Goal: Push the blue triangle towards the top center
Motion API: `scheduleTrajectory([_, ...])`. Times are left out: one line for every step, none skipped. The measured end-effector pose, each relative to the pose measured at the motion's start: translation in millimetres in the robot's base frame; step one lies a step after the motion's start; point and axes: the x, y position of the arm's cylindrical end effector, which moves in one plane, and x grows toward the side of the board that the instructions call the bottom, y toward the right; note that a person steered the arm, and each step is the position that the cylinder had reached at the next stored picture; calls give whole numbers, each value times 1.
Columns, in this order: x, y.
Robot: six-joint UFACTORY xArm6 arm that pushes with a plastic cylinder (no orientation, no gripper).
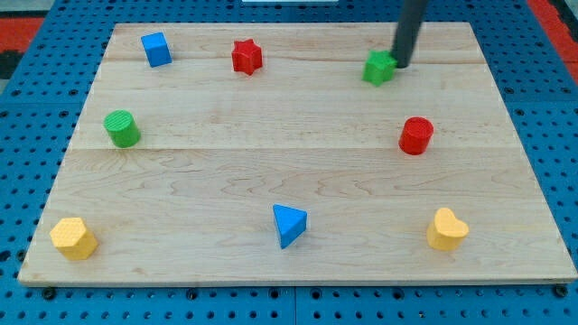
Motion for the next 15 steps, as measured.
scheduleTrajectory([3, -87])
scheduleTrajectory([39, -131])
scheduleTrajectory([111, -115])
scheduleTrajectory([182, -168])
scheduleTrajectory([262, -194])
scheduleTrajectory([302, -164])
scheduleTrajectory([261, -140])
scheduleTrajectory([209, -127])
scheduleTrajectory([221, -125])
scheduleTrajectory([257, -142])
scheduleTrajectory([241, -80])
scheduleTrajectory([181, -55])
scheduleTrajectory([108, -56])
scheduleTrajectory([107, -69])
scheduleTrajectory([74, -107])
